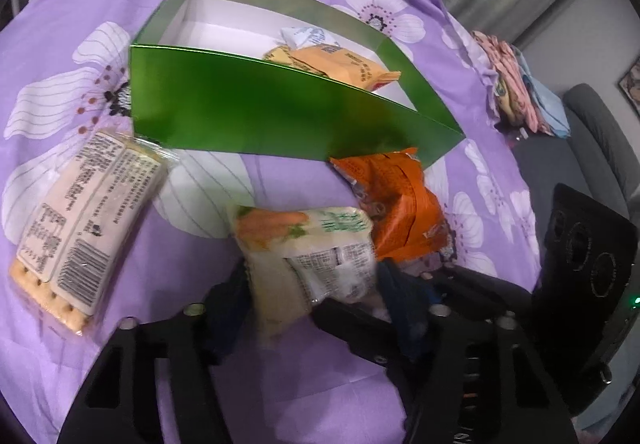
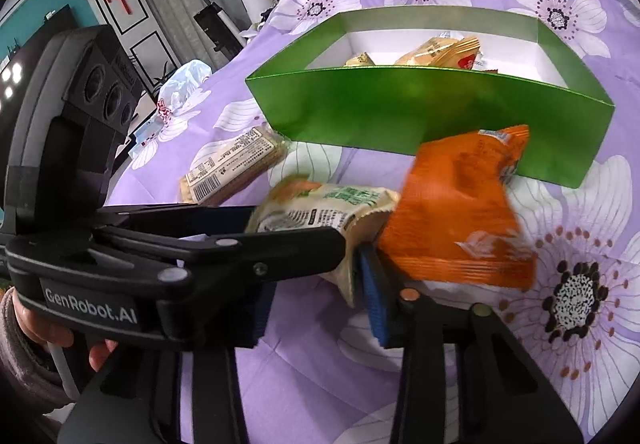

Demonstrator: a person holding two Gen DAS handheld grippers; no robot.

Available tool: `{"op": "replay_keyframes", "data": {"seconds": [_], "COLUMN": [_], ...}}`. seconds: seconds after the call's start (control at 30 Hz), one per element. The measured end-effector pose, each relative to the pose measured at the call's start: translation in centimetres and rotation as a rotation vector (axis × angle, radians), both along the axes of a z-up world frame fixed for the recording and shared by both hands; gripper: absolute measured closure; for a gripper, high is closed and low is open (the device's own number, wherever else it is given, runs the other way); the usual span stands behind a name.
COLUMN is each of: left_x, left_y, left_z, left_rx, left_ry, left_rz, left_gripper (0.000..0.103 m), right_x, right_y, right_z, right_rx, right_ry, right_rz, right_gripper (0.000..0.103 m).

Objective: Organize snacks
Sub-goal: 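Grasp the white-and-green packet with the left gripper, then lift the white-and-green packet with the left gripper over the box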

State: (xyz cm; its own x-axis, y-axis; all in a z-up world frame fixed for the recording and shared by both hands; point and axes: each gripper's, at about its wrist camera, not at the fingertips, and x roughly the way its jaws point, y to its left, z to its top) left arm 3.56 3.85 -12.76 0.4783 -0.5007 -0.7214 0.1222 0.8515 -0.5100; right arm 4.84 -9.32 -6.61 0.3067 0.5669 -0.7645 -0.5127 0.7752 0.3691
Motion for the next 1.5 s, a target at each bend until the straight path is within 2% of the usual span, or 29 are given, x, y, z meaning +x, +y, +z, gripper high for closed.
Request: {"op": "replay_keyframes", "data": {"seconds": [0.33,0.93,1.5], "left_x": [-0.1,-2.0,0.8], "left_y": [-0.1,0.0,-2.0], "left_z": [0.9,6.8,9.8], "left_rx": [0.036,0.056,0.085], "left_ry": [-0.033,-0.169,-0.233], "left_rz": [-0.006,-0.009,-0.052], "left_gripper": [0.049,0.049,0.049], "right_x": [-0.3,-1.6,0.4], "right_y": [0.3,0.3,-1.3], "right_z": [0.4,6.1,8.5], "right_rx": [-0.016,0.019,0.041], "right_ry": [-0.03,-0.161,-0.233], "right_rz": [0.009,0.015,-0.041], "right_gripper": [0.08,0.08,0.08]}}
